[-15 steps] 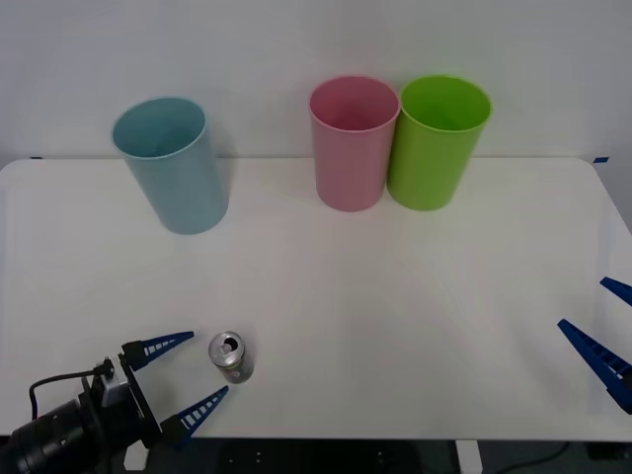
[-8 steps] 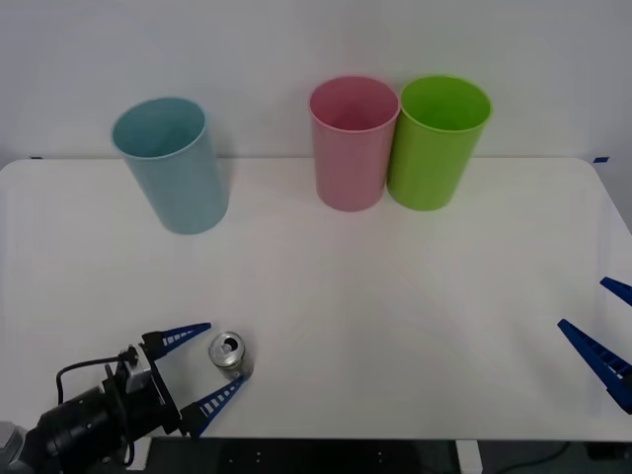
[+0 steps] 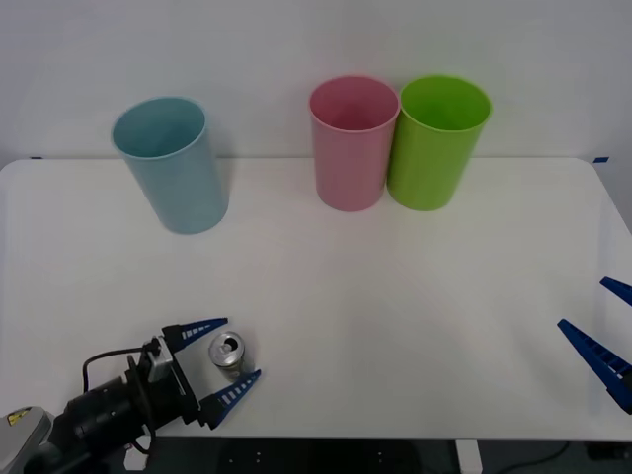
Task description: Grasp the object on the table and drop it into the matching bin: aluminum can to the light blue bin, PET bottle to the pink bin.
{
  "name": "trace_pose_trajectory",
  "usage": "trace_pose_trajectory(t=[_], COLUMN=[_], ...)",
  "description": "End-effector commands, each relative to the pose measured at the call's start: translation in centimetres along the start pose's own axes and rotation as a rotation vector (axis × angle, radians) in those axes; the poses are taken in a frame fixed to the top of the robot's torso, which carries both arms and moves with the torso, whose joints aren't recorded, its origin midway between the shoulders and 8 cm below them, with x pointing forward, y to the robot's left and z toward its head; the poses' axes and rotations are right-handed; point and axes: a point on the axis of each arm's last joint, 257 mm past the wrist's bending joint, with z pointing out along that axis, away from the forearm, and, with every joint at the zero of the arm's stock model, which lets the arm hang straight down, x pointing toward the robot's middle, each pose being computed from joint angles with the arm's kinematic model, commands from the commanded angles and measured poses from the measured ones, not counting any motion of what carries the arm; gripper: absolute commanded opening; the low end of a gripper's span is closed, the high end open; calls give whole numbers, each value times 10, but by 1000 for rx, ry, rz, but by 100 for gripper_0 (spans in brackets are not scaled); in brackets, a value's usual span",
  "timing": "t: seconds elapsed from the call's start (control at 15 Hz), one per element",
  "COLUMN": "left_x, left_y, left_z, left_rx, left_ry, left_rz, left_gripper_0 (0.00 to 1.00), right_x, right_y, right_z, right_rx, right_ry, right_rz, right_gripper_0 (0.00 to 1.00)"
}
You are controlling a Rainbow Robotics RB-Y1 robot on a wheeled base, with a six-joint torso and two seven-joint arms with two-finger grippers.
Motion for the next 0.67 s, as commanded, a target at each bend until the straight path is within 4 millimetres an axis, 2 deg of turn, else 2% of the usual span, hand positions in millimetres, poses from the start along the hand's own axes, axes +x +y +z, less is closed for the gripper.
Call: trace_pose_trajectory(t=[0.07, 0.13, 0.2, 0.27, 0.33, 0.67], left_x=[1, 1, 1, 1, 0, 0], left_y=[1, 1, 1, 1, 2, 3], left_z=[2, 2, 2, 2, 3, 3], left_rx=[-9, -8, -8, -8, -9, -10], left_ry=[4, 4, 4, 4, 3, 0], left_rz=[3, 4, 4, 6, 12, 12], left_gripper_0=[100, 87, 37, 8, 0, 0], right_x=[0, 0, 0, 0, 0, 0], right_y=[0, 0, 0, 0, 0, 0], right_z=[0, 0, 0, 0, 0, 0], right_rx=[0, 0, 0, 0, 0, 0], right_ry=[0, 0, 0, 0, 0, 0], right_rz=[0, 0, 0, 0, 0, 0], right_gripper_0=[100, 100, 100, 100, 100, 100])
